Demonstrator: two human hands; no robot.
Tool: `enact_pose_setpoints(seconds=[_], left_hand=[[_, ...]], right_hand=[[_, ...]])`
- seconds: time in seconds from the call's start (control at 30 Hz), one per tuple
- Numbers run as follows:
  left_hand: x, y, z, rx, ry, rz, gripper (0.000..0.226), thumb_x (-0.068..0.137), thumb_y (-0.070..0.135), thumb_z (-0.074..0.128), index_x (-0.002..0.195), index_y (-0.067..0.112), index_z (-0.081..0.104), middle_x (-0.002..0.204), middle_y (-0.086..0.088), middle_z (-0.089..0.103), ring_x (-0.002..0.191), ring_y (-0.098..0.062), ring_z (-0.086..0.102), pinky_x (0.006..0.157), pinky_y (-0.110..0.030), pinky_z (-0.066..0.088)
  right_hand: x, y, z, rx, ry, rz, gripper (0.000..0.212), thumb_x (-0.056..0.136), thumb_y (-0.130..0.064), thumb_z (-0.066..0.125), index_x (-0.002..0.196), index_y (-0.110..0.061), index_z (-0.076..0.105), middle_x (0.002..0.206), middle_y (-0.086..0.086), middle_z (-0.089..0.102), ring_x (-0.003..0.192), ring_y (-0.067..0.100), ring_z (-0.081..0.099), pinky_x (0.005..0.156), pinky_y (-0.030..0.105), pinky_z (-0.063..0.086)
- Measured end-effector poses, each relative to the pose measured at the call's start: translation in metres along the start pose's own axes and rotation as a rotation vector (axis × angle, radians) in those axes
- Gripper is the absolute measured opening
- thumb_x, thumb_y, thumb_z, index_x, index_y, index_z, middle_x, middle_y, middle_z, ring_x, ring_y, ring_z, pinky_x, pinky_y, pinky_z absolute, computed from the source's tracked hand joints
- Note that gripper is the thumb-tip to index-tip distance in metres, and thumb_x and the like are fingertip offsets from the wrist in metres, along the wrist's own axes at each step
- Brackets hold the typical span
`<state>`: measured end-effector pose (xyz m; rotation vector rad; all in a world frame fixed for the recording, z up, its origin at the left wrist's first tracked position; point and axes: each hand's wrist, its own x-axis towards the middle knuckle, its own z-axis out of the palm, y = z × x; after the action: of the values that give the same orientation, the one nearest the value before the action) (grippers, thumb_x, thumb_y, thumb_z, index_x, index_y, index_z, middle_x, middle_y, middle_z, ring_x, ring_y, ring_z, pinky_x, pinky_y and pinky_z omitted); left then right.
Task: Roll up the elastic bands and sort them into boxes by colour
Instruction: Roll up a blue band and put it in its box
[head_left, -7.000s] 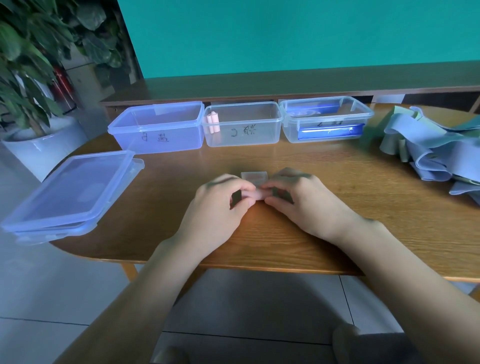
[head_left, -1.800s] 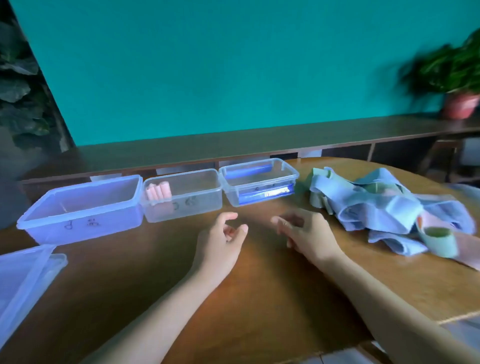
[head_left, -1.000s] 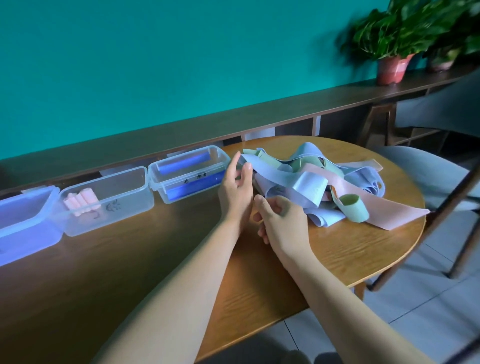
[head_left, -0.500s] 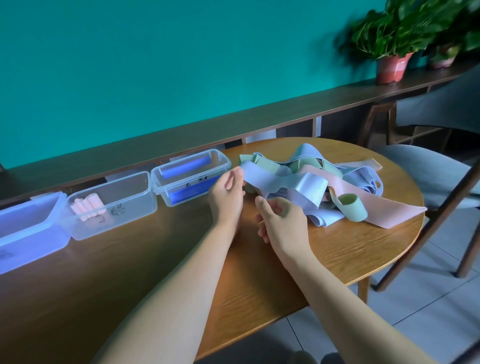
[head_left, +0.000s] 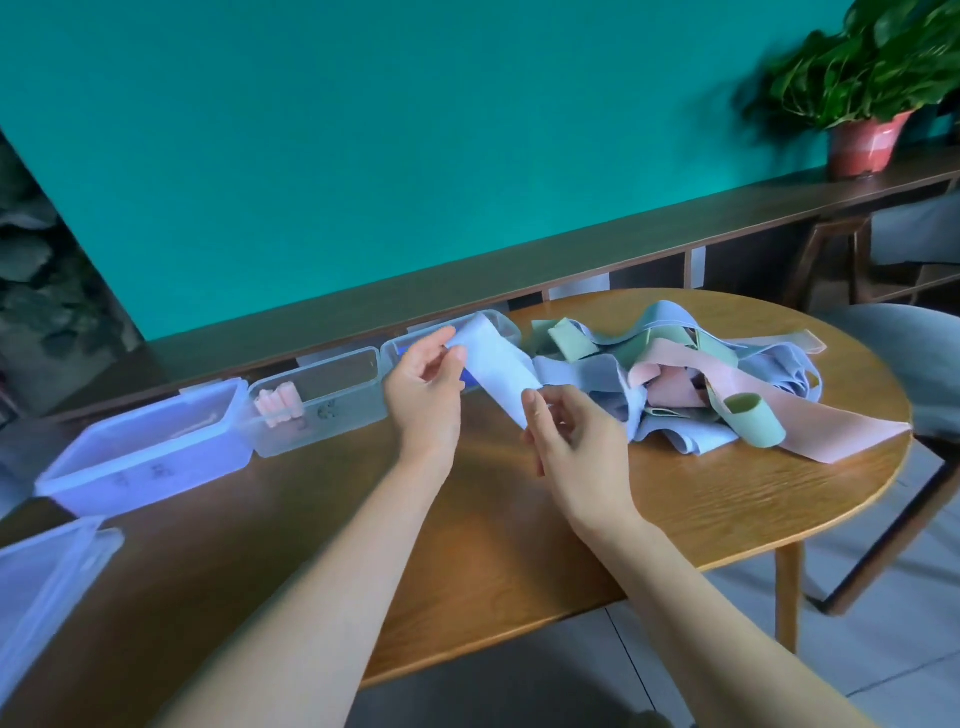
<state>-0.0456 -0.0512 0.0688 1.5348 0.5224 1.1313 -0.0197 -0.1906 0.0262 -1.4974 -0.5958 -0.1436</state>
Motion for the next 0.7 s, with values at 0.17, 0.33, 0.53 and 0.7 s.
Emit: enact_pose_setpoints(seconds=[0.17, 0.33, 0.53, 0.7], left_hand=[[-0.002, 0.031, -0.046, 0.055, -0.067, 0.099, 0.021, 0.094, 0.009, 0.068, 0.100, 0.029, 0.073, 0.101, 0.007, 0.075, 0.091, -0.012, 0.070, 0.077, -0.028, 0.059], [-0.003, 0.064, -0.094, 0.078, -0.113, 0.149, 0.022, 0.092, 0.003, 0.067, 0.099, 0.023, 0.072, 0.091, 0.004, 0.075, 0.074, -0.008, 0.064, 0.070, -0.019, 0.052], [-0.011, 0.109, -0.136, 0.135, -0.100, 0.178, 0.020, 0.090, 0.000, 0.069, 0.098, 0.018, 0.073, 0.087, 0.008, 0.075, 0.075, -0.004, 0.066, 0.066, -0.015, 0.052], [-0.023, 0.151, -0.166, 0.152, -0.097, 0.231, 0.019, 0.089, -0.006, 0.067, 0.106, 0.002, 0.071, 0.087, 0.001, 0.071, 0.069, 0.005, 0.064, 0.064, -0.013, 0.052]], right_hand=[[-0.011, -0.012, 0.011, 0.006, -0.032, -0.067, 0.019, 0.102, -0.035, 0.058, 0.089, -0.024, 0.066, 0.065, -0.006, 0.066, 0.051, 0.010, 0.057, 0.059, 0.034, 0.052], [-0.014, -0.034, 0.016, 0.036, -0.056, -0.146, 0.016, 0.101, -0.031, 0.059, 0.091, -0.021, 0.067, 0.065, -0.008, 0.066, 0.059, 0.008, 0.062, 0.060, 0.023, 0.047], [-0.009, -0.077, 0.036, 0.007, -0.224, -0.159, 0.023, 0.096, -0.044, 0.064, 0.107, -0.024, 0.069, 0.102, -0.011, 0.070, 0.090, 0.000, 0.063, 0.075, 0.015, 0.049], [-0.001, -0.123, 0.055, 0.059, -0.466, -0.150, 0.031, 0.098, -0.044, 0.061, 0.120, -0.024, 0.068, 0.113, -0.015, 0.071, 0.106, 0.002, 0.064, 0.087, 0.022, 0.053]])
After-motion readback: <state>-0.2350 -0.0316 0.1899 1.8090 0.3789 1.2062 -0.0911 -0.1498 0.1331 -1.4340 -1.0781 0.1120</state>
